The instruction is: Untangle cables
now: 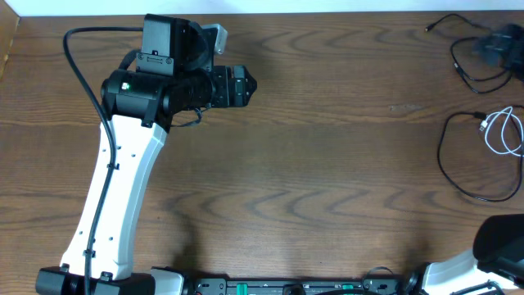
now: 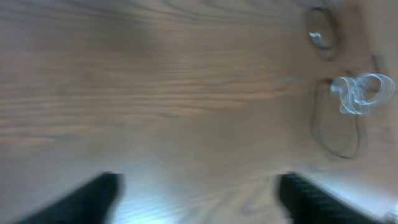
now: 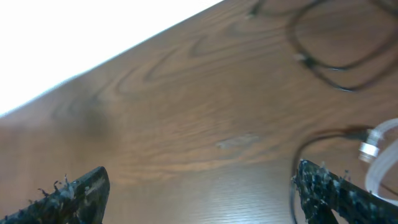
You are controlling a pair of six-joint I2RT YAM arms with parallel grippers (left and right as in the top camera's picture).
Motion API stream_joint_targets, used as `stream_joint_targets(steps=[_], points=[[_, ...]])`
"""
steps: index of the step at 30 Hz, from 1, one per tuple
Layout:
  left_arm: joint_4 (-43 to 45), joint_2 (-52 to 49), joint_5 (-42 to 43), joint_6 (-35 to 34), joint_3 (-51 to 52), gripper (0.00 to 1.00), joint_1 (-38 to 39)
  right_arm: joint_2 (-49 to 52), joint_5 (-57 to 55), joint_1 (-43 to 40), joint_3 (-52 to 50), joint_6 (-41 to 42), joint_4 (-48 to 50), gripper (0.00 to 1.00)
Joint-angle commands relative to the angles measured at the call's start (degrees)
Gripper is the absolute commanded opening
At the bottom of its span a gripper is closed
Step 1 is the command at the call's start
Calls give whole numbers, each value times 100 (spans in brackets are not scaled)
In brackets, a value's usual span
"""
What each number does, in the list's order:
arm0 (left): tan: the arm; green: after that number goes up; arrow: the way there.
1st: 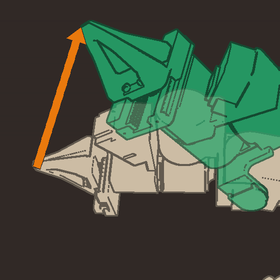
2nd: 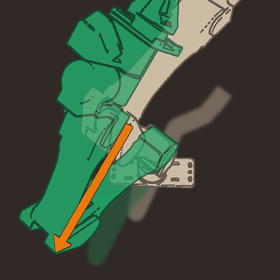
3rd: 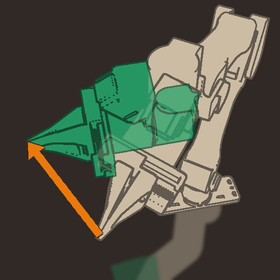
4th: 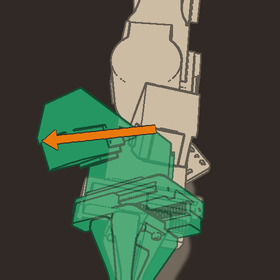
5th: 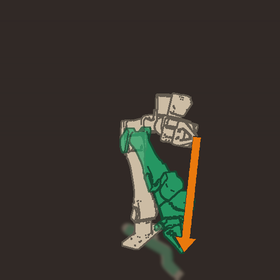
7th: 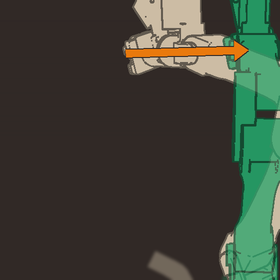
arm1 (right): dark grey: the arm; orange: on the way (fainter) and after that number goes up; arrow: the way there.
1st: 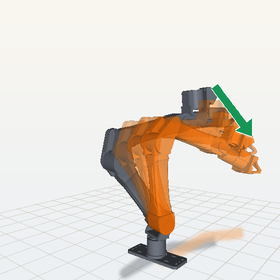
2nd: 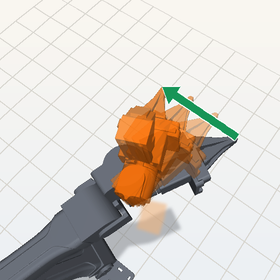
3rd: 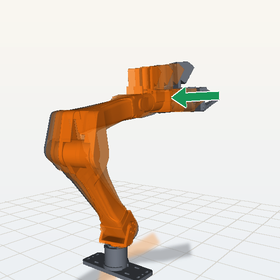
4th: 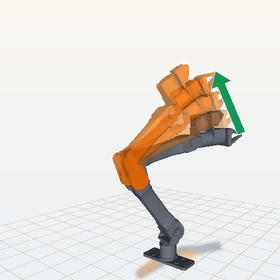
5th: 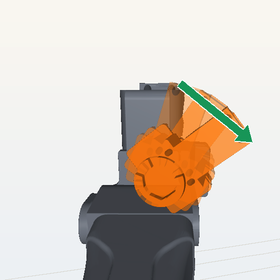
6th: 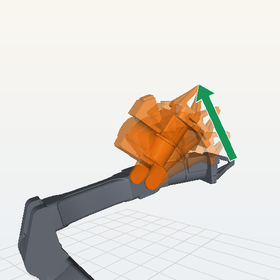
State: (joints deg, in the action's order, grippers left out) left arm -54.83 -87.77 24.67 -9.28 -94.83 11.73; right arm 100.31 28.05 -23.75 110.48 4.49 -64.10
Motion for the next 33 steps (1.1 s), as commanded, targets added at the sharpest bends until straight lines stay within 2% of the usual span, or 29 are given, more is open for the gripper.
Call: stream_joint_targets(steps=[1, 2, 4, 7, 15, 24, 33], points=[[-72, -24, -1464, 68, 66, 97, -2, -57, -538, 616, 9, -249, -17, 92], [-111, -24, -1709, 68, 66, 96, -2, -59, -632, 809, 9, -428, -9, 92], [-120, -24, -2120, 68, 66, 97, -2, -111, -828, 1128, 11, -782, -26, 99], [-63, -26, -2535, 68, 66, 97, -2, -332, -1370, 1606, 20, -994, -55, 99], [-66, -26, -2577, 66, 66, 97, -2, -1733, -1655, 2590, 33, -970, -442, 99], [-66, -26, -2577, 68, 63, 98, -2, -2608, -1655, 2796, 33, -970, -778, 99], [-66, -26, -2577, 68, 66, 98, -2, -2782, -1991, 2791, 26, -975, -1449, 99]])
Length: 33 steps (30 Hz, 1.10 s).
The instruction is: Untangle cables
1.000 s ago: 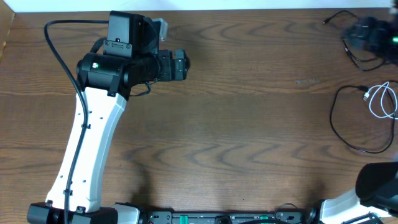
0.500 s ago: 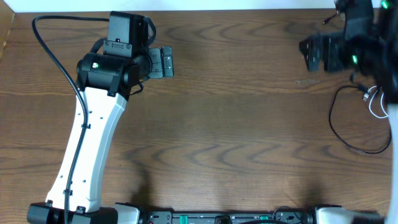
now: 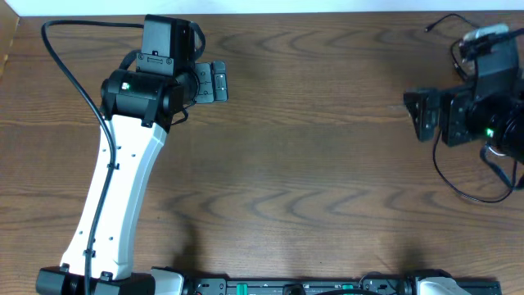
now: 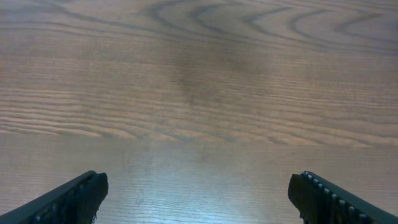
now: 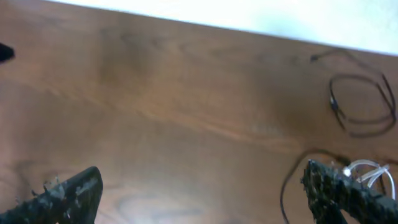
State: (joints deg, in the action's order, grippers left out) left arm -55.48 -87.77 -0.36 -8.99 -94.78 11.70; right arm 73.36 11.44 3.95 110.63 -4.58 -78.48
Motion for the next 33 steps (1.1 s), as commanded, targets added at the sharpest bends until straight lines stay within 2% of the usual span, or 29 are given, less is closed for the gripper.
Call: stream_joint_targets(steps=[1, 4, 8, 13, 20, 33], points=[[0, -26, -74, 39, 61, 98, 0, -83, -417, 22, -11, -68, 11, 99], [0, -26, -74, 39, 59, 98, 0, -125, -581, 22, -179, -92, 190, 99], [0, -26, -74, 39, 59, 98, 0, -525, -597, 15, -968, -343, 1200, 99], [0, -26, -74, 39, 61, 98, 0, -1547, -592, -66, -2868, -756, 3112, 99], [0, -26, -74, 39, 61, 98, 0, -3473, -363, -363, -5552, -793, 5563, 99], [0, -26, -74, 39, 61, 98, 0, -6494, -332, -511, -9318, -785, 7860, 99]])
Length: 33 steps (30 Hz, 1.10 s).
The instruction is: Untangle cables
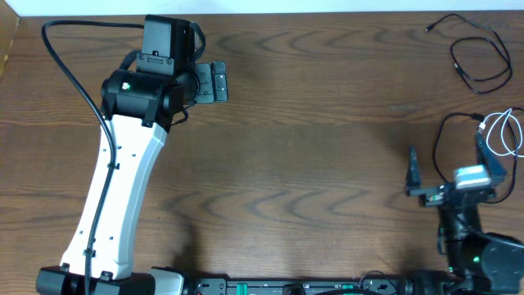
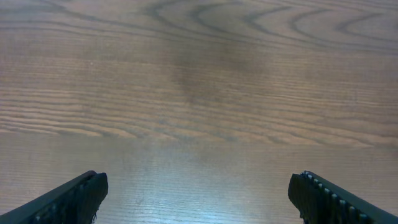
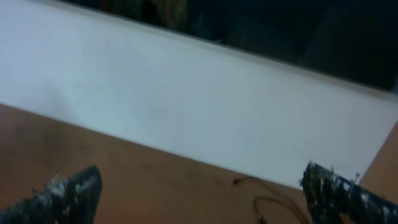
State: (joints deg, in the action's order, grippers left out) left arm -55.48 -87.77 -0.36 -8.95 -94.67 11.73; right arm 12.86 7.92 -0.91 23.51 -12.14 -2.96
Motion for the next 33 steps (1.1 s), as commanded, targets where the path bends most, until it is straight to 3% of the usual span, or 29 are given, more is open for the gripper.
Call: stream_joint_targets(steps=[1, 7, 16, 18, 33], points=[[0, -26, -74, 35, 50, 98, -2, -595, 17, -15, -835, 17, 448, 99], [0, -26, -74, 35, 48, 98, -2, -1268, 17, -11, -1685, 225, 643, 99], [0, -26, -74, 35, 50, 98, -2, -1257, 131, 96, -2319, 245, 444, 99], [0, -26, -74, 35, 50, 98, -2, -1255, 190, 103, -2319, 262, -116, 99], [0, -26, -74, 35, 50, 98, -2, -1252, 166, 105, -2319, 289, -52, 99]])
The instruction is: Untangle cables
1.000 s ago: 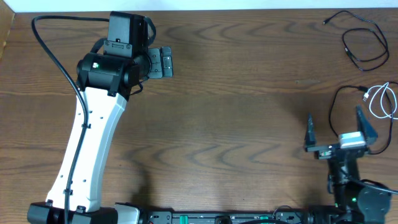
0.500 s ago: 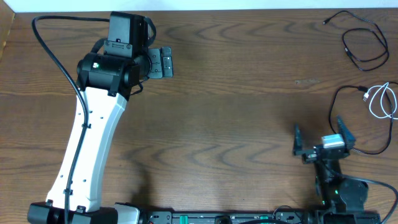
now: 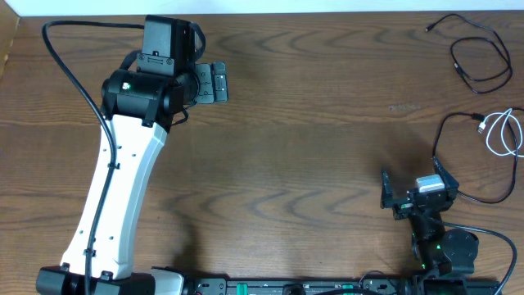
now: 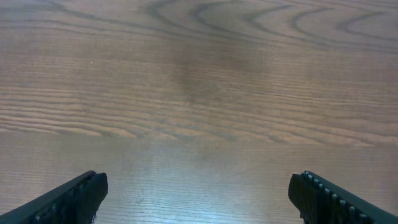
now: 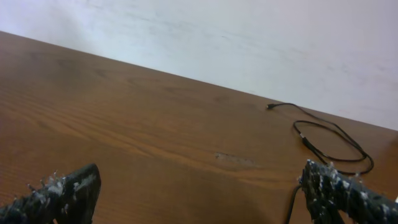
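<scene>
Three cables lie at the table's right side. A thin black cable loop (image 3: 479, 57) lies at the far right corner and also shows in the right wrist view (image 5: 329, 140). A larger black cable (image 3: 458, 164) curves below it, with a coiled white cable (image 3: 501, 131) at its upper end by the right edge. My right gripper (image 3: 409, 195) hangs open near the front edge, left of the large black cable, holding nothing (image 5: 199, 199). My left gripper (image 3: 216, 82) is open over bare wood at the far left (image 4: 199, 199).
The left arm's white link (image 3: 115, 197) slants across the left part of the wooden table (image 3: 311, 147). A pale wall (image 5: 249, 37) stands behind the table's far edge. The table's right edge runs right beside the white cable.
My right gripper has shifted left and toward the front edge, and its camera now faces the table and the far cable loop instead of the wall. The left arm has not moved.
At first my left gripper pointed right over the table and the right arm sat at the front right corner. Then the left gripper had drawn back and the right gripper hovered by the cables. Later the right gripper stood near the front right, and now it is lower left.
</scene>
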You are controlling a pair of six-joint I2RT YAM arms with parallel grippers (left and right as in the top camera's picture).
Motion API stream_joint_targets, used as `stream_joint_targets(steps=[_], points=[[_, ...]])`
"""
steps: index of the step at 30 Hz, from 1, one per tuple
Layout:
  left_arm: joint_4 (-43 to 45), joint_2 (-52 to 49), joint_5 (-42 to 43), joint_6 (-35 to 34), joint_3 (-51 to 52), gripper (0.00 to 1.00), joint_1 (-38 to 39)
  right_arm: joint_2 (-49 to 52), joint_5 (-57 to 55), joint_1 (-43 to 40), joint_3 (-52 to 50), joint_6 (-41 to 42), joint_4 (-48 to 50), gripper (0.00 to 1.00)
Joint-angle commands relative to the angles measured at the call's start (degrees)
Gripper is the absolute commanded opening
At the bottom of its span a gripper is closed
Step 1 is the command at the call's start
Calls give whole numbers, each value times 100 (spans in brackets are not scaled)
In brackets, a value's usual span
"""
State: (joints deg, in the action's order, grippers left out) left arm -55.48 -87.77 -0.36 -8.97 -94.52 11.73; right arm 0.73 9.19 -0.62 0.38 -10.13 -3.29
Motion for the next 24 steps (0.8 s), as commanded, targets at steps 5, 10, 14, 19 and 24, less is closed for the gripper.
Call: stream_joint_targets(steps=[5, 10, 14, 19, 24], points=[[0, -26, -74, 37, 35, 98, -2, -39, 39, 76, -7, 87, -20, 99], [-13, -26, -146, 103, 35, 98, -2, -39, 39, 76, -7, 87, -20, 99], [-142, -26, -525, 210, 35, 98, -7, -39, 39, 76, -7, 87, -20, 99], [-153, -26, -527, 210, 33, 98, -7, -39, 39, 76, -7, 87, -20, 99], [-144, 42, -575, 214, 35, 98, -17, -39, 39, 76, -7, 87, -20, 99]])
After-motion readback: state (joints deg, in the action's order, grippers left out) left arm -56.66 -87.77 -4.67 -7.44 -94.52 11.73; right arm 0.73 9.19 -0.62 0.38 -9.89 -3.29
